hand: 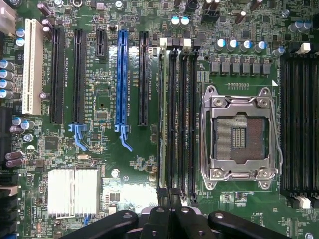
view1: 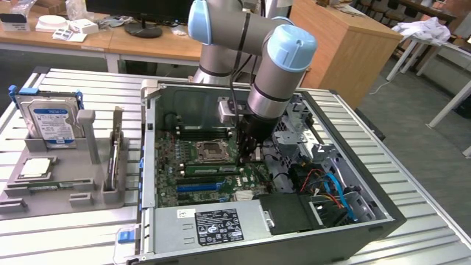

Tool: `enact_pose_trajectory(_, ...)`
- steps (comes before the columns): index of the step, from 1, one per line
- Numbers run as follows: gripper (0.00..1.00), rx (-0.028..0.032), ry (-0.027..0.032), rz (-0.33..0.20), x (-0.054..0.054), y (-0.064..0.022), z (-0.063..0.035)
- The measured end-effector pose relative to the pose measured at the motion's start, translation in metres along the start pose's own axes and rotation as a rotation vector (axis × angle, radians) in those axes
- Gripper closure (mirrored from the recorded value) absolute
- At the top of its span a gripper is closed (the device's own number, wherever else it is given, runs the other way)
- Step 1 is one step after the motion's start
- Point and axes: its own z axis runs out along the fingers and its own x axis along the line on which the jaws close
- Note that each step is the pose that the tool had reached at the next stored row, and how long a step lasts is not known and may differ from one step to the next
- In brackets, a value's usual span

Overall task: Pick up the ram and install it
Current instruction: 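Press down the ram until it locks into place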

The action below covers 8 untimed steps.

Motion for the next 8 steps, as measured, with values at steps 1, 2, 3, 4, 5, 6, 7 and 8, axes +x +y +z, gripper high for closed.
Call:
enact_pose_trajectory(1,0.89,-0.0001,0.0003,0.0,0.0,0.0,0.0001)
enact_pose_trajectory(2,0.89,-0.0002,0.0003,0.0,0.0,0.0,0.0001)
enact_pose_trajectory(3,0.89,-0.0002,0.0003,0.0,0.0,0.0,0.0001)
enact_pose_trajectory(4,0.89,-0.0002,0.0003,0.0,0.0,0.0,0.0001)
enact_pose_trajectory(5,0.89,-0.0001,0.0001,0.0,0.0,0.0,0.0002)
enact_pose_trajectory(6,0.89,-0.0001,0.0001,0.0,0.0,0.0,0.0002)
enact_pose_trajectory(7,0.89,-0.0001,0.0,0.0,0.0,0.0,0.0002)
enact_pose_trajectory(8,0.89,-0.0001,0.0,0.0,0.0,0.0,0.0002)
